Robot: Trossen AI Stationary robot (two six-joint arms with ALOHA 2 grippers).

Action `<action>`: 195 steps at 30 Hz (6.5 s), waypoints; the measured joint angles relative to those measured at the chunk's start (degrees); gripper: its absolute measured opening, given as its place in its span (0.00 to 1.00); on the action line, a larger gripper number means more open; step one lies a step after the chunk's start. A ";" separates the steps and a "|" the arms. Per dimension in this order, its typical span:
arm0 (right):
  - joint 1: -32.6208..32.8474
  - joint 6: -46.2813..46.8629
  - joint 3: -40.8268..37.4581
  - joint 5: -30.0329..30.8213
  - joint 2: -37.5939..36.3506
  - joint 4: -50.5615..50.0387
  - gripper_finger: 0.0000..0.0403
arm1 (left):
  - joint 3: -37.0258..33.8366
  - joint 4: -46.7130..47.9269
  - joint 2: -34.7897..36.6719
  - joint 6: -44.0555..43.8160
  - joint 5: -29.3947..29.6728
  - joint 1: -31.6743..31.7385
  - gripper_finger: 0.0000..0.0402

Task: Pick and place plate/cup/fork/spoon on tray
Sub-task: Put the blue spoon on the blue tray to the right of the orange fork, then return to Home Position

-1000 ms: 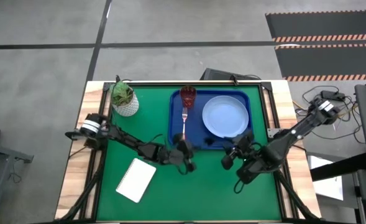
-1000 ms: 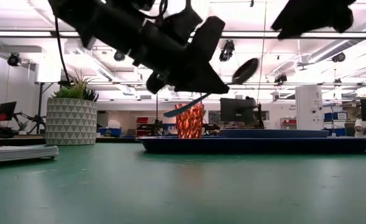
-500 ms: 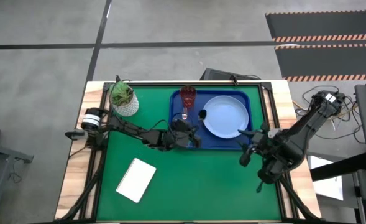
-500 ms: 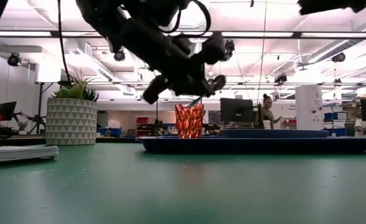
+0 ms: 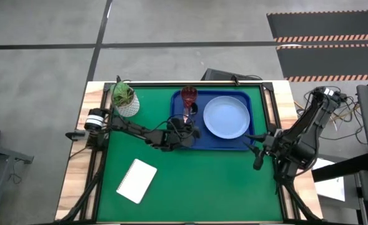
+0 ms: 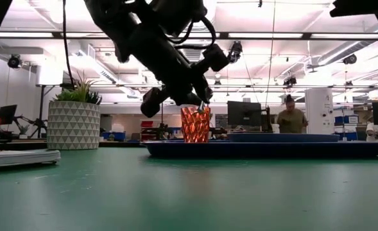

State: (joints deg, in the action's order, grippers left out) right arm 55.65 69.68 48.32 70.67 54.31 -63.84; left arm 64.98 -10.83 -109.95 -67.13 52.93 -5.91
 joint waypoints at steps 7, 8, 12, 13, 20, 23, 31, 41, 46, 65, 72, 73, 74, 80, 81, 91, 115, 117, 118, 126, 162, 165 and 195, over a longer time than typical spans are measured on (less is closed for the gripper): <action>-0.02 0.18 -1.62 -0.09 -1.40 -0.29 0.30 | 5.79 7.22 -0.50 0.98 0.03 0.34 0.00; -0.02 0.21 -1.62 -0.07 -1.50 -0.21 0.30 | 6.71 8.23 -0.50 2.15 0.12 0.35 0.00; -0.02 0.21 -1.62 -0.02 -1.80 -0.21 0.30 | 9.53 9.39 -0.99 5.40 0.11 0.35 0.00; -0.02 0.21 -1.62 -0.03 -1.80 -0.20 0.30 | 10.35 9.44 -1.30 6.54 0.05 0.35 0.00; -0.02 0.36 -1.65 -0.02 -1.75 -0.17 0.27 | 17.96 17.46 -5.44 9.29 -0.44 0.54 0.00; -0.02 0.32 -1.73 -0.02 -1.71 -0.19 0.27 | 19.09 20.89 -5.68 9.07 -0.33 0.84 0.00; -0.02 0.27 -1.99 -0.07 -1.69 -0.19 0.27 | 16.29 21.72 -7.16 -0.89 -1.23 1.25 0.00; -0.02 0.27 -2.34 -0.09 -1.71 -0.17 0.27 | 14.77 20.45 -11.12 -6.15 -3.29 2.85 0.02; -0.02 0.25 -2.39 -0.11 -1.71 -0.22 0.27 | 14.86 19.25 -11.56 -6.26 -4.35 3.78 0.02; -0.02 0.07 -2.52 -0.13 -1.71 -0.28 0.27 | 13.72 18.23 -12.89 -12.66 -7.41 3.93 0.02; -0.02 0.16 -2.59 -0.13 -1.71 -0.28 0.27 | 13.24 18.32 -13.11 -15.06 -7.41 3.93 0.02; -0.02 0.17 -2.59 -0.13 -1.71 -0.28 0.27 | 13.20 18.34 -13.12 -15.06 -7.41 3.93 0.02; -0.02 0.18 -2.59 -0.13 -1.71 -0.28 0.27 | 13.16 18.36 -13.13 -15.06 -7.43 3.93 0.02; -0.02 0.20 -2.59 -0.13 -1.71 -0.28 0.27 | 13.13 18.36 -13.11 -15.10 -7.46 3.93 0.02; -0.02 0.21 -2.59 -0.13 -1.71 -0.28 0.27 | 13.13 18.35 -13.11 -15.10 -7.47 3.93 0.02; -0.02 0.21 -2.59 -0.13 -1.71 -0.25 0.27 | 13.13 18.22 -13.11 -15.18 -7.50 3.93 0.02; -0.02 0.38 -2.61 -0.15 -1.71 -0.25 0.27 | 12.62 17.15 -13.05 -15.19 -7.81 3.93 0.23; -0.02 0.38 -2.61 -0.15 -1.71 -0.23 0.27 | 12.62 17.09 -13.05 -15.19 -7.81 3.93 0.27; -0.02 0.37 -2.61 -0.15 -1.71 -0.23 0.27 | 12.62 17.07 -13.05 -15.18 -7.81 3.93 0.29; -0.02 0.38 -2.61 -0.20 -1.71 -0.23 0.27 | 12.62 17.28 -11.64 -15.00 -8.51 3.23 0.34; -9.53 -61.02 -4.25 -20.20 5.15 61.50 0.03 | -20.26 10.50 45.99 73.77 -19.71 -14.56 0.29; -14.42 -67.29 -4.25 -27.96 7.47 67.56 0.02 | -27.26 5.96 53.48 73.74 -19.74 -13.28 0.21; -40.41 -78.32 -7.69 -55.52 10.94 72.58 0.02 | -54.69 -4.14 83.98 76.47 -22.71 -10.56 0.02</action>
State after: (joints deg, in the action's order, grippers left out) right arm 15.25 -8.64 40.63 15.16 65.25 8.74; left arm 10.29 -14.97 -25.98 9.34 30.22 -16.47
